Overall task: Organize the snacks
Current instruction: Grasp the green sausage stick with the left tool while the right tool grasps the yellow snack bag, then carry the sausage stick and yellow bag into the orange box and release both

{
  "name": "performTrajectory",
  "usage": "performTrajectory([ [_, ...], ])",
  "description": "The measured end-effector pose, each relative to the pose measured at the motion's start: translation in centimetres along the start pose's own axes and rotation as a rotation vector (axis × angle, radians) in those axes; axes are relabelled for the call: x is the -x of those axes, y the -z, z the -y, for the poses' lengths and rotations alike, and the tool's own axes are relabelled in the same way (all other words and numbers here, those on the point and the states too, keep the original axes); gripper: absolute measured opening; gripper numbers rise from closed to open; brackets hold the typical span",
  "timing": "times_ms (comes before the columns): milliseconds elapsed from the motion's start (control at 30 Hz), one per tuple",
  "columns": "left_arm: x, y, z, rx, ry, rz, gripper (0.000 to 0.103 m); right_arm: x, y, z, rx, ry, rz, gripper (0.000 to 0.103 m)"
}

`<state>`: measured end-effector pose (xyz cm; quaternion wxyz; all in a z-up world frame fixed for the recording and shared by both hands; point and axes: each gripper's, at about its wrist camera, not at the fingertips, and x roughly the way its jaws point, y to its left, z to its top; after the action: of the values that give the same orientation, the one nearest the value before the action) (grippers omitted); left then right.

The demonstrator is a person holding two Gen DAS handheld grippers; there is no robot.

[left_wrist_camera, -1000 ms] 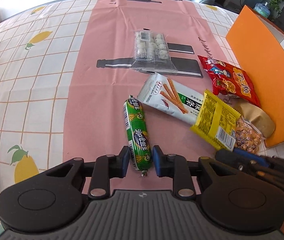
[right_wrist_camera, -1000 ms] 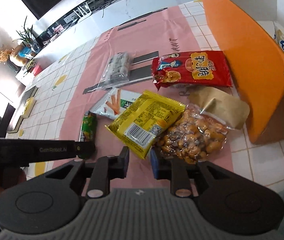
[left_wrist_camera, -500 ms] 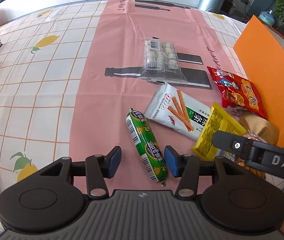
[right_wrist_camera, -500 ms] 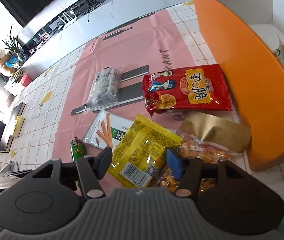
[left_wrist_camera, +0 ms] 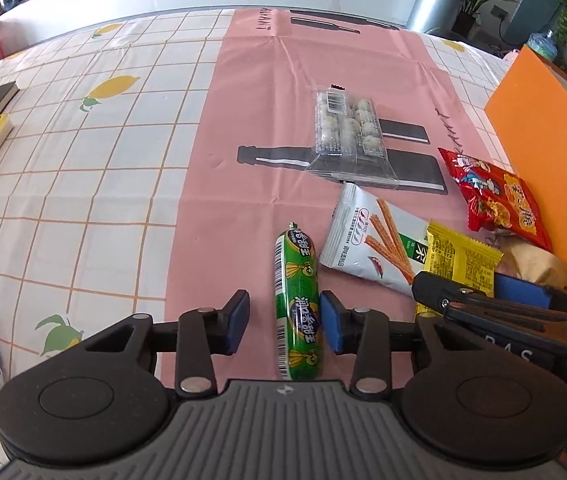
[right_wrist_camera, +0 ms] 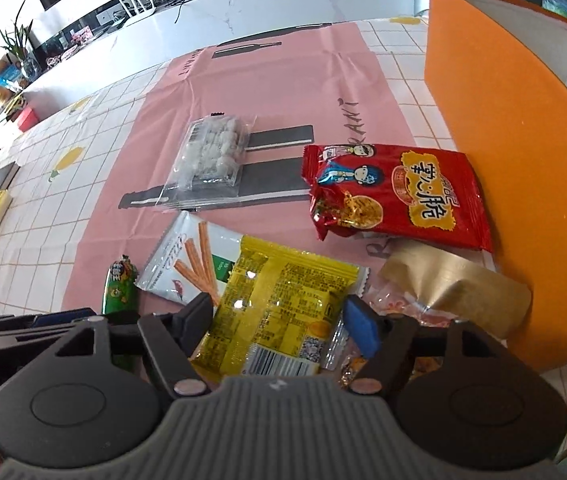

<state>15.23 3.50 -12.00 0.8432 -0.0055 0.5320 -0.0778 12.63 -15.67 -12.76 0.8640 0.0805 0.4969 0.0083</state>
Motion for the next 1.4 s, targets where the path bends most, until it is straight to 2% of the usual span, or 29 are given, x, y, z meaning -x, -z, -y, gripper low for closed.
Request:
performTrajectory([
  [67,0.0,0.0,0.2,-0.015,-0.007,0.005,0.041,-0.1,0.1,-0.2,0.022,0.01,0.003,0.07],
  [133,0.0,0.0,0.5,-0.032,-0.006,0.004,0.027,0.0,0.1,-0.2,0.037,0.009,0.008,0.065],
  [167,0.0,0.0,0.6,-0.036,-0.002,0.005,0.025,0.1,0.1,-0.3,0.045,0.009,0.009,0.062],
  [267,0.0,0.0,0.6,-0.025,0.001,0.004,0.025,0.3,0.1,-0.1,0.047,-0.012,0.011,0.054],
  [600,2.8,-0.8,1.1,-0.003,0.027,0.06,0.025,3.0,-0.8,-0.1,0.071,-0.055,0.068,0.052],
  [800,5.3,-1.5,2.8,-0.02,0.058,0.106,0.025,5.7,-1.5,1.2,0.079,-0.114,0.096,0.052],
  [967,7.9,-2.3,5.3,-0.054,0.099,0.159,0.025,9.1,-3.0,2.9,0.118,-0.141,0.147,0.052],
  [1133,10.3,-3.3,8.4,-0.099,0.149,0.207,0.025,12.5,-4.5,5.2,0.161,-0.129,0.189,0.052],
  [1400,11.9,-5.4,15.4,-0.212,0.265,0.258,0.024,15.8,-7.6,11.2,0.198,-0.078,0.176,0.052],
])
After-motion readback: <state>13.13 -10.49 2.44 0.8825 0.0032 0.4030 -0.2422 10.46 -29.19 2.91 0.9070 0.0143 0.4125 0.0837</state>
